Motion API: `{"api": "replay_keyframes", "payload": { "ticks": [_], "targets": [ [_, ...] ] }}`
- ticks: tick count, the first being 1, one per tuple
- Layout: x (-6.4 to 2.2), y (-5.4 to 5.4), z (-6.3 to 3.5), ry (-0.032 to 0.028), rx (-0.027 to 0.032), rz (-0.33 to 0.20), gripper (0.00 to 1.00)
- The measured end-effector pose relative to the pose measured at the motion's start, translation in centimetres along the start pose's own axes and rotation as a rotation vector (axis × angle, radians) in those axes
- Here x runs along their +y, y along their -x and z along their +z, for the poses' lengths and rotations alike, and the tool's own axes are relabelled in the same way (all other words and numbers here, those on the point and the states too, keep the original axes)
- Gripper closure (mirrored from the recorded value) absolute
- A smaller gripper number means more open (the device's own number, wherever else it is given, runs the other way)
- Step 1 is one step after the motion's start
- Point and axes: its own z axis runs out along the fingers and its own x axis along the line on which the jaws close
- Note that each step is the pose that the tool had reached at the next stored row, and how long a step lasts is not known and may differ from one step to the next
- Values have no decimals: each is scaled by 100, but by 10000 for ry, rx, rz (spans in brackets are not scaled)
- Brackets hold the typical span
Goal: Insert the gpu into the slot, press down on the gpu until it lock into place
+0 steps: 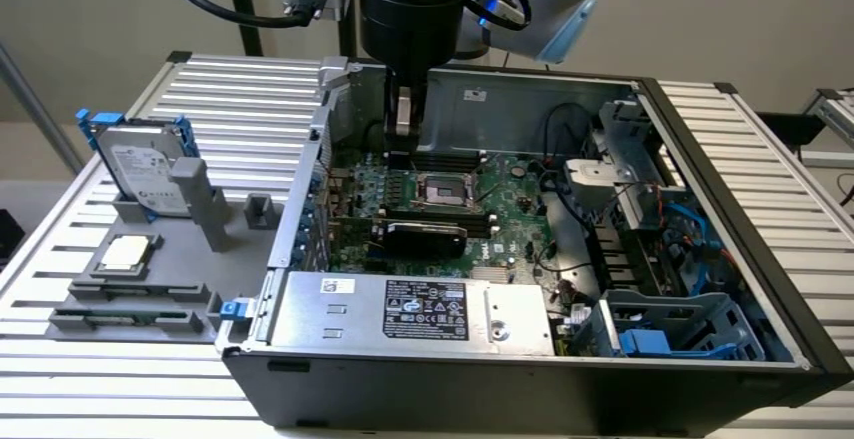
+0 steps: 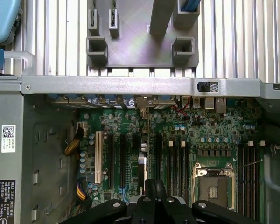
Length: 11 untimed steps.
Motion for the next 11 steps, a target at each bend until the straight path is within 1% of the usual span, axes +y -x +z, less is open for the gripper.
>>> {"api": "replay_keyframes", "payload": {
  "ticks": [11],
  "targets": [
    [0,0,0,-1,-1,0,89]
  ]
}}
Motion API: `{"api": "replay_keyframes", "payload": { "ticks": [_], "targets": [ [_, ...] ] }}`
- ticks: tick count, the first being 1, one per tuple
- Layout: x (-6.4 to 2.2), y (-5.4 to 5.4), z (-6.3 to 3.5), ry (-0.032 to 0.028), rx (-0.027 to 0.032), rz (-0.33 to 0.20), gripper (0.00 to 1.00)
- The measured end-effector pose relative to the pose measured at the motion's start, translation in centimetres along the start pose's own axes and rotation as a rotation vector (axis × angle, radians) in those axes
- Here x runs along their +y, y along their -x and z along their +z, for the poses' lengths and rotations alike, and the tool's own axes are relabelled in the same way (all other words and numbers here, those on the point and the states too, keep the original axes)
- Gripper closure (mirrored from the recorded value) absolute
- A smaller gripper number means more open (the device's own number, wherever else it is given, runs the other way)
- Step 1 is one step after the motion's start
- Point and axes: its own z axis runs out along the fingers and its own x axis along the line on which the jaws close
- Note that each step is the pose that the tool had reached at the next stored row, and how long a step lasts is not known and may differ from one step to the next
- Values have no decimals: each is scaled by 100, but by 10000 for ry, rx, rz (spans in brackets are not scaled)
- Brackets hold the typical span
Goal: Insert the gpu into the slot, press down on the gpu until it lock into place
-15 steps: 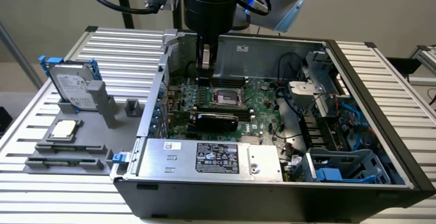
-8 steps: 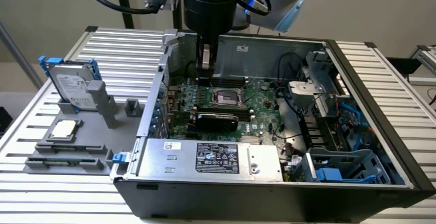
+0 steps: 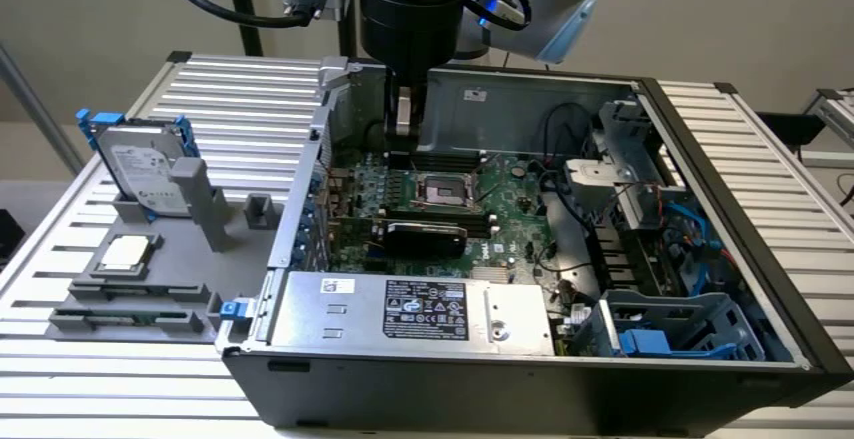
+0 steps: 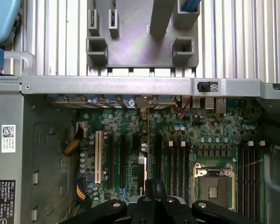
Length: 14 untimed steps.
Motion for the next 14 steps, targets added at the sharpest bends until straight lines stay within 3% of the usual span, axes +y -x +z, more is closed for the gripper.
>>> {"api": "replay_keyframes", "payload": {
  "ticks": [14],
  "targets": [
    [0,0,0,0,0,0,89]
  ]
}}
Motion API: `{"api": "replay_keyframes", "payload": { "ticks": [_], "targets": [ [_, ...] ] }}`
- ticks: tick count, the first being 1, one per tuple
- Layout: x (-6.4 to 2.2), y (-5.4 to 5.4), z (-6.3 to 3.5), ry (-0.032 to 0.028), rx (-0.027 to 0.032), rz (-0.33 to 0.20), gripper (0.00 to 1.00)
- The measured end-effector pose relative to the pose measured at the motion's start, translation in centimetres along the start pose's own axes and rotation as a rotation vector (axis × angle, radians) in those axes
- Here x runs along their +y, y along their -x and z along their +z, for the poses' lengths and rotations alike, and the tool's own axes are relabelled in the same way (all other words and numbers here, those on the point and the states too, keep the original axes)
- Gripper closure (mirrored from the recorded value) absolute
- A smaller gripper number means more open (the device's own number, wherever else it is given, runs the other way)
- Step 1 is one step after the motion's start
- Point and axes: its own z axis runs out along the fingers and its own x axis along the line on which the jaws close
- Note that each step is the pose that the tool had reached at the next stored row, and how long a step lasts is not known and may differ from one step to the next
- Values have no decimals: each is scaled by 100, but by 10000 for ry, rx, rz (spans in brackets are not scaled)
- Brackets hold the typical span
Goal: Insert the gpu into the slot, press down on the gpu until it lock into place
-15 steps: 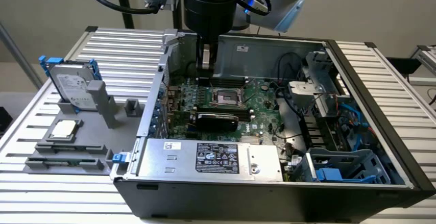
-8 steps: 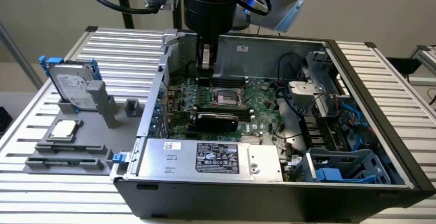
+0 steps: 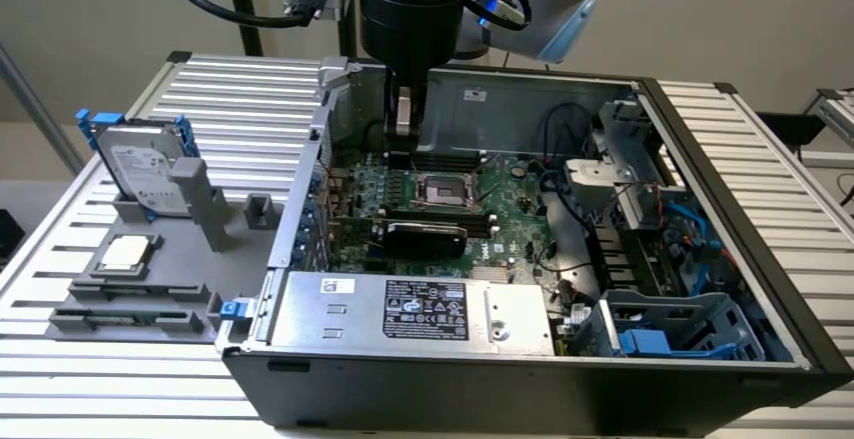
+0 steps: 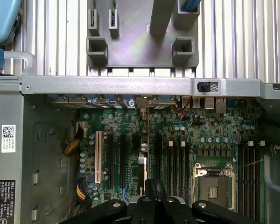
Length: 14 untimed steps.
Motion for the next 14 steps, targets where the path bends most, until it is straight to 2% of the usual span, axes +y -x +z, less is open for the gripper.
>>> {"api": "replay_keyframes", "payload": {
  "ticks": [14],
  "targets": [
    [0,0,0,0,0,0,89]
  ]
}}
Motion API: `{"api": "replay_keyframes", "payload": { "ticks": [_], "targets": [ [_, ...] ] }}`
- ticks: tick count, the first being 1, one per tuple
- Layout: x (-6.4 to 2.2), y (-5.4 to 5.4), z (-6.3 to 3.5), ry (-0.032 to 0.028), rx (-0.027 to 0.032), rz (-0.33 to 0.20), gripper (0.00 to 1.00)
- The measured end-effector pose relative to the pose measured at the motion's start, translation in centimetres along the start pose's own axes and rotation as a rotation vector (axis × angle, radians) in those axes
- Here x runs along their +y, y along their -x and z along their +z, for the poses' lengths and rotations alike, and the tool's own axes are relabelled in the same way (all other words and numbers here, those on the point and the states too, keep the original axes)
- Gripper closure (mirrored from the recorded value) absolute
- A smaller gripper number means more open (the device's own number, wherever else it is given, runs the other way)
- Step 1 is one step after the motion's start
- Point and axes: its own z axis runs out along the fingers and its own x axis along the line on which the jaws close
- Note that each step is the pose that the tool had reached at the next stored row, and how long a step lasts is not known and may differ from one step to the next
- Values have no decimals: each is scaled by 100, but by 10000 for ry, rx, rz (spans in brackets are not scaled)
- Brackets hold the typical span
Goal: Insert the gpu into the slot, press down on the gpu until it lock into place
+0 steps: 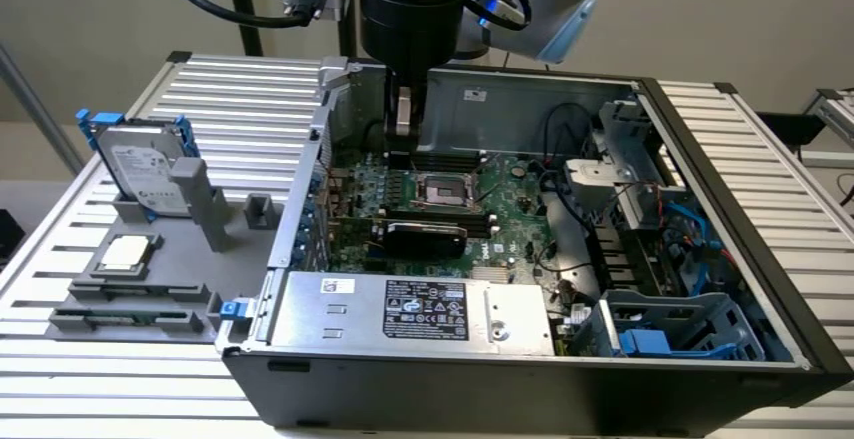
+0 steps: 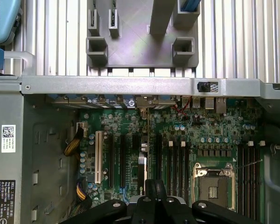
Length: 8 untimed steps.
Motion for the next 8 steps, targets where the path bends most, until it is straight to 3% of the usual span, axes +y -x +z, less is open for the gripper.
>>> {"api": "replay_keyframes", "payload": {
  "ticks": [8],
  "targets": [
    [0,0,0,0,0,0,89]
  ]
}}
